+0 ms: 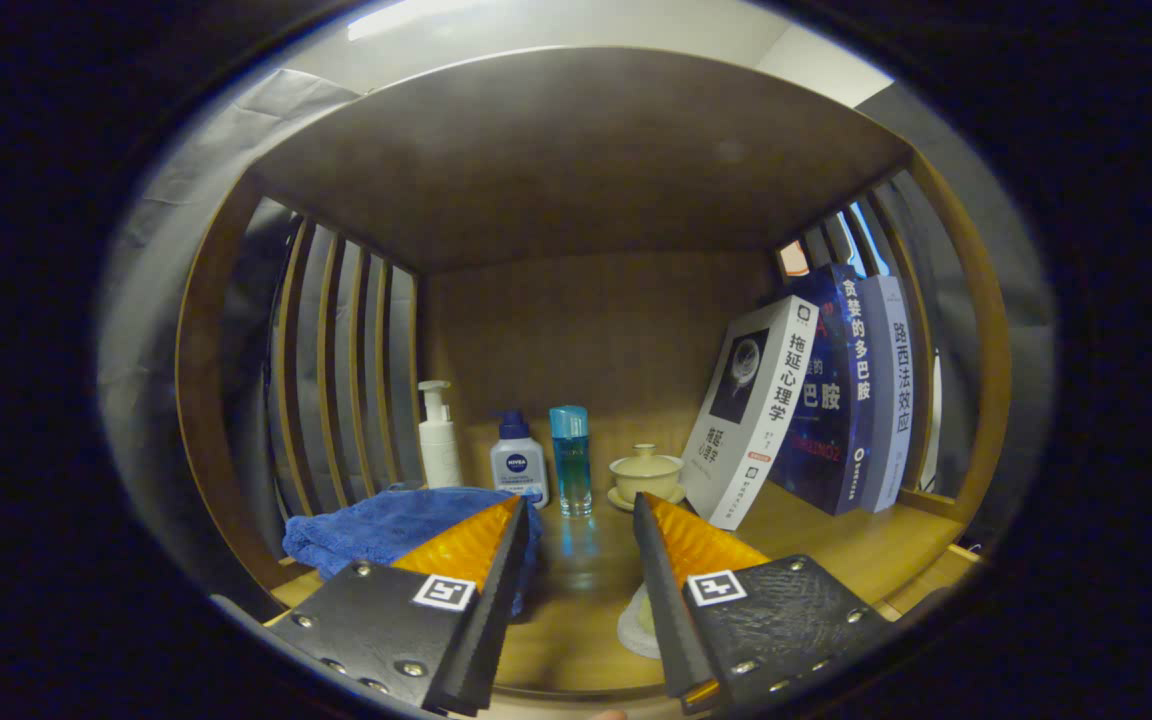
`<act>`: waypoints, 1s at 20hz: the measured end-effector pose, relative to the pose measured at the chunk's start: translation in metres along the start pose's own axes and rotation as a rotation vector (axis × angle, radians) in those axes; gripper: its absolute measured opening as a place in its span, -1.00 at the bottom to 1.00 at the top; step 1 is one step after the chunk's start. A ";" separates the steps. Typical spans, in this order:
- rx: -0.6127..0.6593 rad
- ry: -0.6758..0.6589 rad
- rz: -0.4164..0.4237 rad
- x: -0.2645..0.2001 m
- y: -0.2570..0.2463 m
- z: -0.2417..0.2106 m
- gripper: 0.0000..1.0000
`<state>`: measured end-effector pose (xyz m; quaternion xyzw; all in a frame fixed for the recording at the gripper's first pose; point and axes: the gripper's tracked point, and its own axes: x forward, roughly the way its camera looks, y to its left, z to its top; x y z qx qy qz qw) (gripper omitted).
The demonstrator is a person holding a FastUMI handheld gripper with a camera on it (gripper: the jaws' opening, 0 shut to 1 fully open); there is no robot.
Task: Pull open the drawer, take out the items inside it, and place them on the countertop above the cabinet.
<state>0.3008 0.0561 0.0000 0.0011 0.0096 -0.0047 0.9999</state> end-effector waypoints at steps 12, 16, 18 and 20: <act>-0.009 -0.100 0.024 -0.045 -0.002 0.045 0.26; -0.060 -0.070 -0.021 -0.100 -0.005 0.062 0.26; -0.065 -0.044 -0.055 -0.131 -0.008 0.065 0.25; -0.047 -0.043 -0.054 -0.157 -0.006 0.065 0.26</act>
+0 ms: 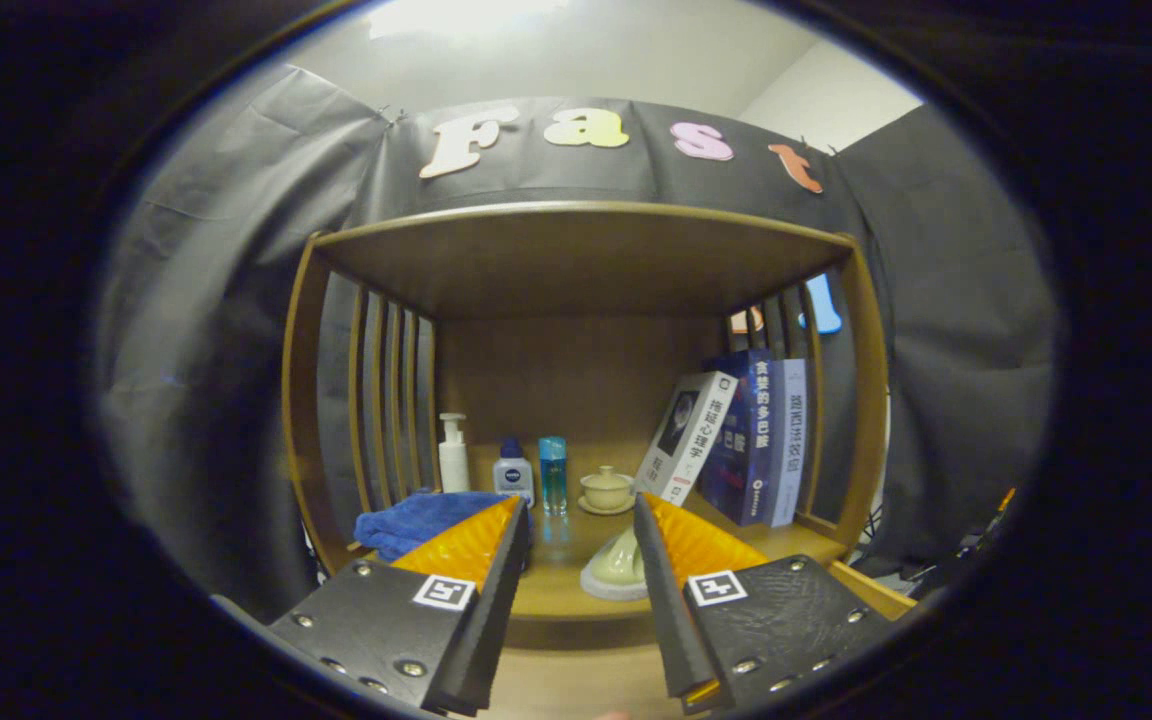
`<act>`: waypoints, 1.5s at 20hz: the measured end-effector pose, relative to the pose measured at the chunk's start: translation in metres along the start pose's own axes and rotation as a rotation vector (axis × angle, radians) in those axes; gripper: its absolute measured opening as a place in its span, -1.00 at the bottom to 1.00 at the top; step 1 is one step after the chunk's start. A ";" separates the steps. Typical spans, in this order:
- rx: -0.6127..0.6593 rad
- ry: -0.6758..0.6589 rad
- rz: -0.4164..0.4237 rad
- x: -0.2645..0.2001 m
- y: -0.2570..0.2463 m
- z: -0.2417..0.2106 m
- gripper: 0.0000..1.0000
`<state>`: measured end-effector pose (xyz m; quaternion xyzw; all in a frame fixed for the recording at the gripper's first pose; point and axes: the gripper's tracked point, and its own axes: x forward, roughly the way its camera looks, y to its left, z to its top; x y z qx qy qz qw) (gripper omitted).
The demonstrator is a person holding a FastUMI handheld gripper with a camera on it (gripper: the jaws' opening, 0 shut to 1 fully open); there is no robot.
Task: Pull open the drawer, take out the items inside it, and place them on the countertop above the cabinet.
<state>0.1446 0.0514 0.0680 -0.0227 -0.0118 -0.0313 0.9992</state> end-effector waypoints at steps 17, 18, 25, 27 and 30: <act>0.008 0.289 -0.026 -0.150 -0.026 -0.142 0.80; 0.017 0.294 -0.021 -0.150 -0.027 -0.146 0.84; 0.048 0.336 -0.006 -0.136 -0.027 -0.180 0.92; 0.023 0.342 -0.006 -0.136 -0.029 -0.187 0.93; 0.047 0.305 -0.004 -0.130 -0.027 -0.184 0.91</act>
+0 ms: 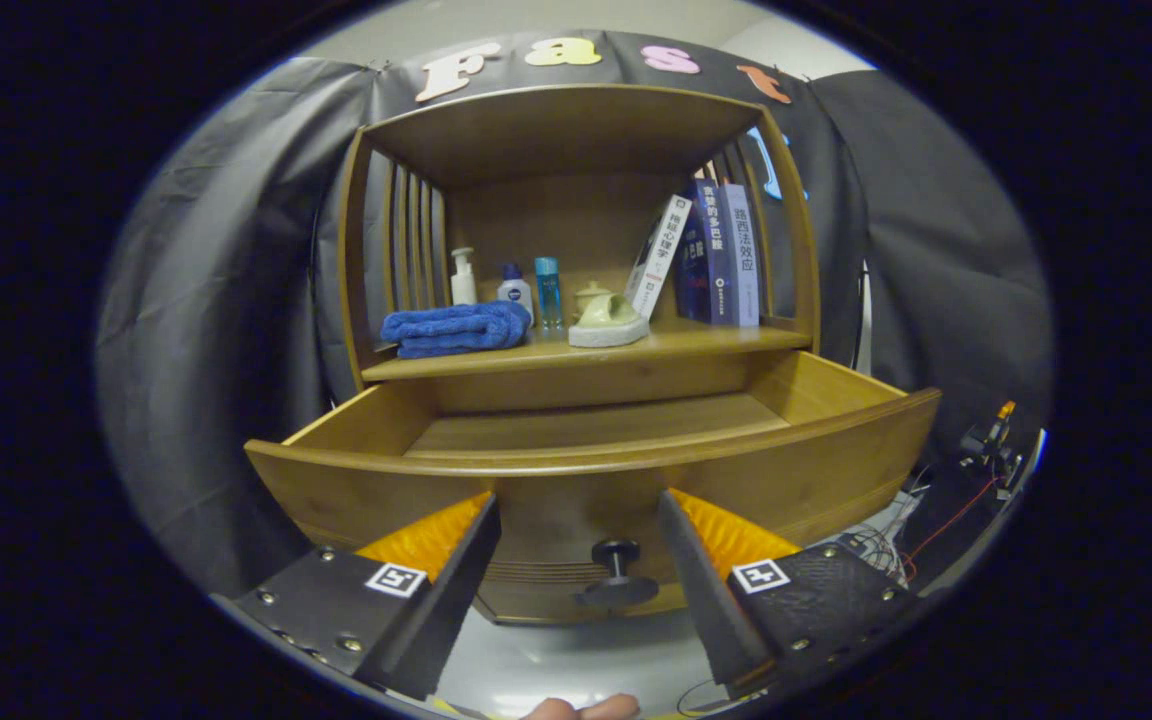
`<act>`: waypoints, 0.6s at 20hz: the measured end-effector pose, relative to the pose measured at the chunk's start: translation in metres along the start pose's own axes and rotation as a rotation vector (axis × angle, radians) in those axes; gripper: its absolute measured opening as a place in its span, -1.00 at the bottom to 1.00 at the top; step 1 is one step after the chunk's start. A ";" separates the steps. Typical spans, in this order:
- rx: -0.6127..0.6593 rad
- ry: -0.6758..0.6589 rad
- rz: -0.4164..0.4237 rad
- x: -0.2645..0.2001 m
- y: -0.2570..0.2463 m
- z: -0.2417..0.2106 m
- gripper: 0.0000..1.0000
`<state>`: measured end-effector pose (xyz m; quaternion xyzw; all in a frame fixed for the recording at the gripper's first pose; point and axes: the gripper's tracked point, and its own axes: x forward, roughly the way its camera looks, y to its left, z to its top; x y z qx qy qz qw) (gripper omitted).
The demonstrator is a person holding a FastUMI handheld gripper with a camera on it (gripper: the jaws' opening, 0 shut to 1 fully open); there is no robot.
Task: Pull open the drawer, take out the items inside it, and place them on the countertop above the cabinet.
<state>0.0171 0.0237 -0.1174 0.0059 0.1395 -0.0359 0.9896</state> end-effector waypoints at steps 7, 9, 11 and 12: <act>-0.016 -0.010 0.006 0.043 0.004 0.013 0.95; 0.001 -0.008 0.009 0.054 0.006 0.014 0.96; 0.018 -0.013 0.012 0.073 0.007 0.017 0.98; 0.018 -0.018 0.012 0.082 0.007 0.020 0.98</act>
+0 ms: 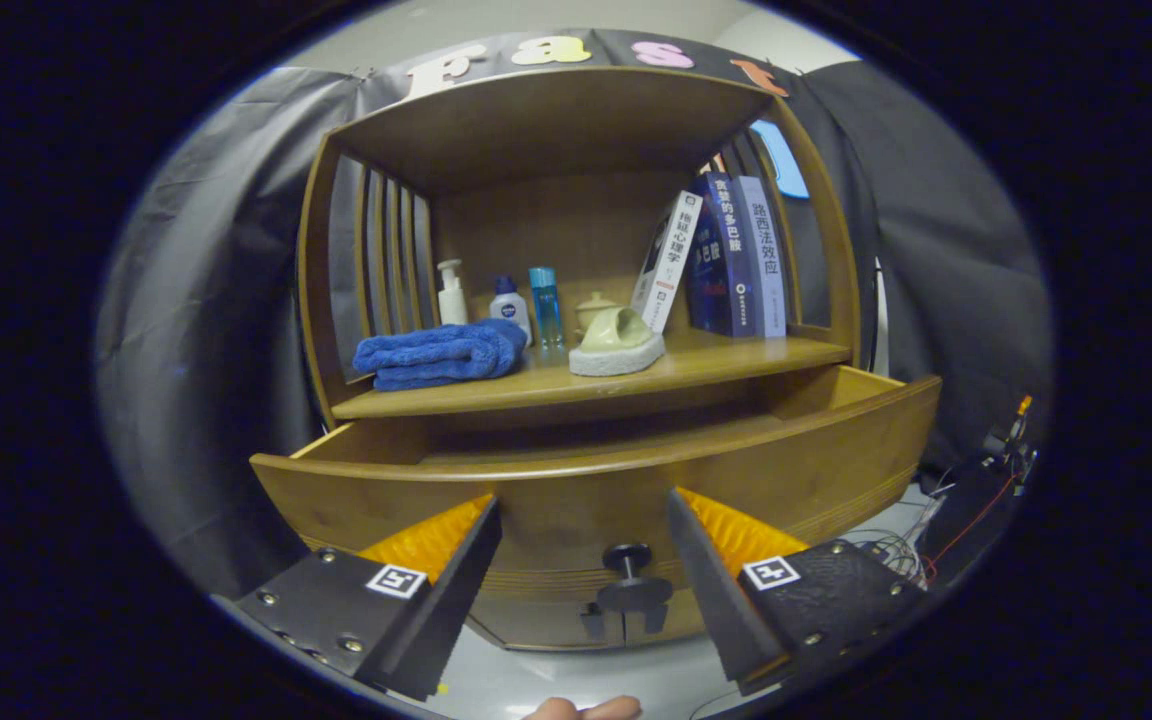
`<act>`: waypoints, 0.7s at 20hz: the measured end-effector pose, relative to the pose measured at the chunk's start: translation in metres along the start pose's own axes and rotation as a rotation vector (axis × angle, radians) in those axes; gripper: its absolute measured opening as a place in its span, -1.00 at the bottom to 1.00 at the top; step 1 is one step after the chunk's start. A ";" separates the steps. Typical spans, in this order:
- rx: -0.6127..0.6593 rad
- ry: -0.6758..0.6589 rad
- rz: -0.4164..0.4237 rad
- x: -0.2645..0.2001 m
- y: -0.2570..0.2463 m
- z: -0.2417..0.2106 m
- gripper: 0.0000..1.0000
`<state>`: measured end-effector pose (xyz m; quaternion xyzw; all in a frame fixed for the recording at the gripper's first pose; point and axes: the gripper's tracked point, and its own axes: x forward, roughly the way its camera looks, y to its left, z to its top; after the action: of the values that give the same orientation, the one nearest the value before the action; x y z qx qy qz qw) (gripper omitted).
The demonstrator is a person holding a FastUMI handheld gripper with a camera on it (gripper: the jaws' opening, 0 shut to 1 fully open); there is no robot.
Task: Pull open the drawer, take out the items inside it, and place them on the countertop above the cabinet.
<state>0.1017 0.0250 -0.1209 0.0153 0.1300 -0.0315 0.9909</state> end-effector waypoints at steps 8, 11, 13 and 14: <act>0.005 -0.022 0.005 0.066 0.000 0.009 0.99; -0.008 -0.012 0.009 0.083 -0.003 0.011 0.97; -0.003 -0.015 0.010 0.091 -0.005 0.015 0.94; -0.004 -0.015 0.009 0.095 -0.005 0.015 0.92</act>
<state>0.1971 0.0135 -0.1308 0.0135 0.1225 -0.0267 0.9920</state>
